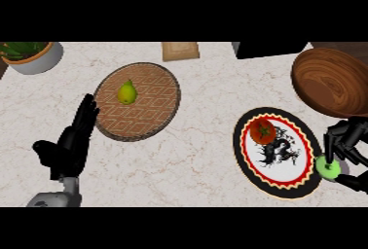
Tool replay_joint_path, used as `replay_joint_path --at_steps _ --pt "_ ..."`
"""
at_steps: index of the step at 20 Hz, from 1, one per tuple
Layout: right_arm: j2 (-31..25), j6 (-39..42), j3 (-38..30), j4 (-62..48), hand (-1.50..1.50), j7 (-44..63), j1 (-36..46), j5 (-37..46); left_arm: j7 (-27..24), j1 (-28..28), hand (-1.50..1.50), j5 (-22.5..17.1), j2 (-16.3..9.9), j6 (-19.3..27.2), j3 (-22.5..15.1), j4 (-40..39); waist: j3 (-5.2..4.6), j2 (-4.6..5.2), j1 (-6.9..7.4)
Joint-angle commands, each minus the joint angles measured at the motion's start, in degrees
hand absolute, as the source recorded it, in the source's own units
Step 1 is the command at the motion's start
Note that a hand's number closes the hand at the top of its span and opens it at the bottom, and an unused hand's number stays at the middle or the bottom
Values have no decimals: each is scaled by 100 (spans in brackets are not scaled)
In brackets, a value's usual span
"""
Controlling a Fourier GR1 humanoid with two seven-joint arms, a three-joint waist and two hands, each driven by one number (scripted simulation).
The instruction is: Pick the eggplant from the plate and place it in the bowl
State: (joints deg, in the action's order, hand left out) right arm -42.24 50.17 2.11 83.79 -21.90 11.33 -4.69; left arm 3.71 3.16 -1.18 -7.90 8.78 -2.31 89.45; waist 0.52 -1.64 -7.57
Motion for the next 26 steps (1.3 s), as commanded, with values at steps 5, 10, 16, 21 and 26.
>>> replay_joint_path --at_steps 5,10,16,21,26 --pt "-853 454 -1485 892 150 -2101 -946 -1207 15 -188 0 -30 -38 -24 22 163 -12 -15 -1" --pt "-1486 375 -2562 1004 150 -2409 -1571 -1716 73 -80 0 43 95 25 -136 207 -29 50 168" --pt "-1871 260 -3421 1085 150 -2311 -2240 -1989 147 152 0 -7 -45 -189 -118 158 -46 104 422" --pt "-2046 239 -3841 762 150 -1942 -2370 -2471 154 384 0 150 195 -113 -377 63 -47 140 590" --pt "-2510 67 -3612 334 150 -1243 -1878 -2825 145 362 0 121 182 -248 -423 100 -51 169 801"
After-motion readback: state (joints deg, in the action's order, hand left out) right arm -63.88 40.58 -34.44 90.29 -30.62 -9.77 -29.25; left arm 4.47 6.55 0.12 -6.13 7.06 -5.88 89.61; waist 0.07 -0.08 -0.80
